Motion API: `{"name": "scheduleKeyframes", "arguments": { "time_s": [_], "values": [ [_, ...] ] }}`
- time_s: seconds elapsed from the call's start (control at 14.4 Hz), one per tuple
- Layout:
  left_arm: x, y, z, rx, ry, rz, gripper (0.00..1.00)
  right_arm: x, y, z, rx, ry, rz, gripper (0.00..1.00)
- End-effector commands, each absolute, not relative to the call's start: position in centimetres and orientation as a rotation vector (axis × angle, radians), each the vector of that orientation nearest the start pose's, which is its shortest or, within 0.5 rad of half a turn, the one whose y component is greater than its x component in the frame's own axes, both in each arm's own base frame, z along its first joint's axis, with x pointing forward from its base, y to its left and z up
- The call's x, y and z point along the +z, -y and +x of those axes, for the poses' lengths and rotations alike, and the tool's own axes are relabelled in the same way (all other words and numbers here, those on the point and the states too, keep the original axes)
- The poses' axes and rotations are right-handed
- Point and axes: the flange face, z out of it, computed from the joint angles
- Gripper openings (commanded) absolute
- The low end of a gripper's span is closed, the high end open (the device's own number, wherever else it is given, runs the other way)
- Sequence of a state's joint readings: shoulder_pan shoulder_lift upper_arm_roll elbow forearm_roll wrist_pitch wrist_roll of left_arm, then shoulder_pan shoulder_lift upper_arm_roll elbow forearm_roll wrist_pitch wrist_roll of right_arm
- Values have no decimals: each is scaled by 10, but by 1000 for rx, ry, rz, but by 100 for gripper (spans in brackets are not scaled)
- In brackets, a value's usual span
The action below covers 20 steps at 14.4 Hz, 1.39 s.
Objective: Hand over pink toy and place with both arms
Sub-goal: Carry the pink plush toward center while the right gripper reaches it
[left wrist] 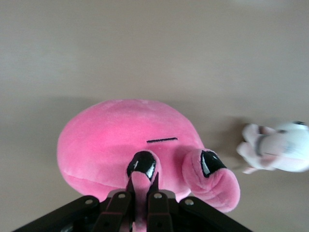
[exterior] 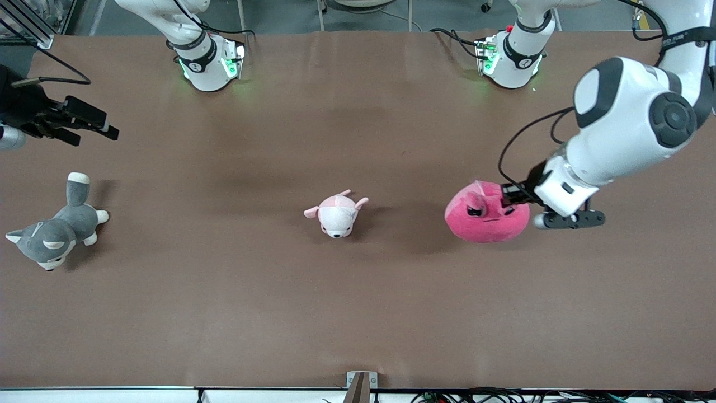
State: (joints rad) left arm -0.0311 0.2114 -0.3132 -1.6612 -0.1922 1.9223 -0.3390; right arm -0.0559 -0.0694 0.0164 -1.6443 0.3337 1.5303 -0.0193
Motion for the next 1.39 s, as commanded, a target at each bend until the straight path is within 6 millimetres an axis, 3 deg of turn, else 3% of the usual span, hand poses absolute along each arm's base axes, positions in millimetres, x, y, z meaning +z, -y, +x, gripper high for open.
{"name": "scheduleKeyframes", "arguments": {
  "time_s": [0.0, 0.35, 0.49, 0.69, 0.83, 0.97, 1.32],
  "values": [
    [515, 255, 581, 100, 139, -3460, 1, 637, -33, 523, 55, -24, -2693, 100],
    [543, 323, 553, 159, 265, -3526, 0, 635, -79, 528, 73, 38, -2552, 95],
    [550, 355, 548, 195, 307, -3549, 0, 636, -103, 532, 43, 71, -2535, 86],
    [553, 403, 537, 196, 412, -3591, 0, 636, -148, 529, 58, 11, -2534, 85],
    [551, 424, 531, 170, 452, -3621, 0, 633, -183, 527, 72, -54, -2532, 85],
    [550, 445, 523, 155, 512, -3647, 0, 628, -206, 528, 65, -76, -2532, 85],
    [554, 481, 513, 225, 654, -3665, 0, 606, -240, 532, 87, -54, -2571, 83]
  ]
}}
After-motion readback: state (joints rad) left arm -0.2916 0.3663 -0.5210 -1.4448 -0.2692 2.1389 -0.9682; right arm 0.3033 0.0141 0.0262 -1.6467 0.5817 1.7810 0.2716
